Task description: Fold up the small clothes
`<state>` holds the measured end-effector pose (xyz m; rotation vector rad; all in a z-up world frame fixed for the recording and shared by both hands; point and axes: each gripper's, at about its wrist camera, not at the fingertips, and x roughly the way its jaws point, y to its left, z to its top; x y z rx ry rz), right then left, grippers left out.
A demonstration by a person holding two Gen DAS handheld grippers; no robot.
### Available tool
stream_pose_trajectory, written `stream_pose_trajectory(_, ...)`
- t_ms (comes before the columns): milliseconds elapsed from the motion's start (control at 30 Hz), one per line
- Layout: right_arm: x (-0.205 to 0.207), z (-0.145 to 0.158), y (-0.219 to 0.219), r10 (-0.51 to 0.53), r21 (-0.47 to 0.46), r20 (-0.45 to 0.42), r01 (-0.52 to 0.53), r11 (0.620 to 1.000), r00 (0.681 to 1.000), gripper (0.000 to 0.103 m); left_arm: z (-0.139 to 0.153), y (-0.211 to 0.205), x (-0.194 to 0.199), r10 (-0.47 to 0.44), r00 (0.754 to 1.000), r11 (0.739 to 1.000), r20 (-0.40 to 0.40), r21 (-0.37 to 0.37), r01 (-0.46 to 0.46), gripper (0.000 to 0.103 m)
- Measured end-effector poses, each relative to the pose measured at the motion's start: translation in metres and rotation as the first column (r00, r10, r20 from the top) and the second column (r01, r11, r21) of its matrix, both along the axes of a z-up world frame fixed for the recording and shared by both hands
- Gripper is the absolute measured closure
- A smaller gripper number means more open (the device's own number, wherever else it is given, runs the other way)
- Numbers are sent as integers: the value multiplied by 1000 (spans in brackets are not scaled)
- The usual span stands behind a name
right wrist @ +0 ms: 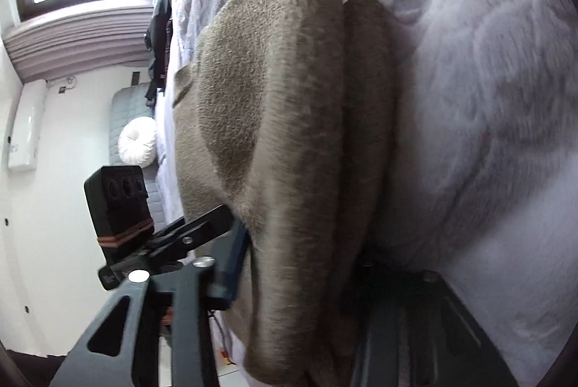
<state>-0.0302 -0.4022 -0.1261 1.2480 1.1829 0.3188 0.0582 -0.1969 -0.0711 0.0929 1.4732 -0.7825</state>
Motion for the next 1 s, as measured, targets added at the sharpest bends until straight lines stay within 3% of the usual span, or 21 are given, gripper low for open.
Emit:
stream_pose_trajectory(67, -3, 7, 1, -12, 26, 17, 11, 1000, 1000, 70, 9, 0, -5, -19, 999, 1000, 32, -7, 19, 37)
stream_pose_trajectory(167, -3, 19, 6, -29, 51, 42, 26, 998, 999, 70, 22, 5, -9, -31, 998, 999, 56, -19, 32, 49)
stream_pose_trajectory(667, -40, 76, 60, -96, 192, 93, 77, 978, 991, 70, 90, 78, -34, -76, 994, 995, 78, -65, 82, 50)
stream_pose_trajectory(1000, -67, 95, 138, -68, 210, 73, 51, 976, 995, 70, 98, 136, -74, -81, 995, 996, 51, -34, 83, 50)
